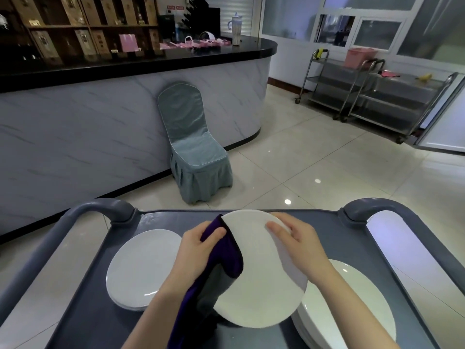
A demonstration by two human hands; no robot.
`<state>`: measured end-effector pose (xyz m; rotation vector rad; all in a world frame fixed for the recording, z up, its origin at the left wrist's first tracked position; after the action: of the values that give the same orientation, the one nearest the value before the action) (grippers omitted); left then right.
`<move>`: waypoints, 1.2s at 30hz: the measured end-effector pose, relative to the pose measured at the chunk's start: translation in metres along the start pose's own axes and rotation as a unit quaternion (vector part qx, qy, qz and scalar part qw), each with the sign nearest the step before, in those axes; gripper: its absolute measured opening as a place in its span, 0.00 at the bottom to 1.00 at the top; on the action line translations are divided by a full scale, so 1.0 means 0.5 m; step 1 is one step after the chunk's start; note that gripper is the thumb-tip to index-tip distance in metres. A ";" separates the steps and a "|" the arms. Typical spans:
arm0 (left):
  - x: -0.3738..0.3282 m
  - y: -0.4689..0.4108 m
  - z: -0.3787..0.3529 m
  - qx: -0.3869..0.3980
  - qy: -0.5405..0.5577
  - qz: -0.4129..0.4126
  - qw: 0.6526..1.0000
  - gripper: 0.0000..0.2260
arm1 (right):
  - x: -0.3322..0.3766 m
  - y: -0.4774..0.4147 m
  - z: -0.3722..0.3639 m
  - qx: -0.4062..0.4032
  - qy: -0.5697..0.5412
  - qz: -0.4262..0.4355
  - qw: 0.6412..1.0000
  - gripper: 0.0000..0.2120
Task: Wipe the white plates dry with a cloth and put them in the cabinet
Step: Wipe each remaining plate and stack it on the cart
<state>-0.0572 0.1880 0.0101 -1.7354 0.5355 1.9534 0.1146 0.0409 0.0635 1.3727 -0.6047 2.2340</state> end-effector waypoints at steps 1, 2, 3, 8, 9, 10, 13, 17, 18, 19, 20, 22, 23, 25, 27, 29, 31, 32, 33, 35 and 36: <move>0.017 0.012 0.003 -0.027 0.039 0.024 0.999 0.07 | -0.007 0.006 0.007 -0.039 -0.046 -0.019 0.998 0.11; 0.036 0.024 0.002 -0.053 0.082 0.054 0.994 0.07 | -0.016 0.012 0.012 -0.083 -0.097 -0.042 0.991 0.13; 0.049 0.033 0.000 -0.072 0.114 0.084 0.987 0.07 | -0.025 0.020 0.012 -0.121 -0.144 -0.068 0.980 0.14; 0.019 0.003 0.019 -0.050 0.031 0.060 0.996 0.09 | -0.041 0.042 -0.007 -0.121 -0.135 -0.073 0.981 0.12; 0.001 -0.007 0.020 -0.023 0.005 0.039 0.999 0.08 | -0.035 0.040 -0.011 -0.089 -0.106 -0.054 0.989 0.11; -0.013 -0.015 0.017 0.009 -0.031 0.021 0.999 0.07 | -0.030 0.036 -0.018 -0.055 -0.074 -0.038 0.995 0.10; -0.031 -0.026 -0.003 0.080 -0.113 -0.016 0.990 0.06 | -0.022 0.030 -0.028 -0.007 -0.013 -0.022 1.000 0.10; -0.005 -0.005 0.011 -0.010 -0.015 -0.007 1.000 0.05 | -0.012 0.036 0.009 -0.095 -0.114 -0.035 0.988 0.11; 0.011 0.003 0.014 -0.033 0.017 0.015 0.999 0.06 | -0.019 0.043 0.012 -0.129 -0.170 -0.061 0.975 0.11; 0.027 0.011 0.013 -0.049 0.036 0.043 0.997 0.07 | -0.027 0.050 0.009 -0.155 -0.214 -0.089 0.960 0.11; 0.043 0.015 0.012 -0.059 0.038 0.068 0.995 0.08 | -0.036 0.057 0.004 -0.170 -0.226 -0.110 0.953 0.11; 0.059 0.016 0.015 -0.058 0.013 0.088 0.994 0.10 | -0.044 0.071 -0.008 -0.162 -0.175 -0.115 0.964 0.12; 0.057 0.013 0.017 -0.046 -0.002 0.082 0.996 0.10 | -0.044 0.074 -0.012 -0.145 -0.148 -0.106 0.972 0.12; 0.033 0.001 0.017 -0.005 -0.041 0.046 0.998 0.08 | -0.038 0.070 -0.016 -0.094 -0.115 -0.075 0.986 0.13; 0.008 -0.012 0.006 0.055 -0.084 0.013 0.995 0.05 | -0.022 0.061 -0.034 -0.020 -0.063 -0.031 0.997 0.14; -0.009 -0.016 -0.009 0.095 -0.100 0.005 0.990 0.05 | -0.011 0.049 -0.042 0.018 -0.022 -0.009 1.000 0.13; -0.015 -0.013 -0.005 0.065 -0.073 0.017 0.995 0.06 | -0.008 0.032 -0.022 -0.006 -0.024 -0.011 1.000 0.12; -0.012 -0.010 0.003 0.022 -0.036 0.028 0.999 0.06 | -0.010 0.027 -0.009 -0.032 -0.049 -0.021 0.998 0.12; -0.005 -0.004 0.012 -0.033 0.015 0.044 0.998 0.06 | -0.016 0.024 0.001 -0.073 -0.094 -0.036 0.992 0.12; 0.023 0.019 0.007 -0.145 0.135 0.088 0.976 0.07 | -0.027 0.032 -0.001 -0.178 -0.211 -0.068 0.959 0.11; 0.037 0.034 -0.007 -0.191 0.189 0.116 0.956 0.08 | -0.031 0.042 -0.013 -0.233 -0.256 -0.086 0.934 0.11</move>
<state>-0.0661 0.1738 -0.0092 -2.4167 0.5339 1.9866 0.1041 0.0255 0.0440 1.6640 -1.0621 1.4552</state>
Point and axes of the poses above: each hand's wrist, its own y-axis away from the middle knuckle, its own z-axis out of the back of the hand, x = y × z, the point moved 7 cm from there along -y, towards the middle knuckle, and after that the axes turned 4 degrees about y, right-handed, at the moved point
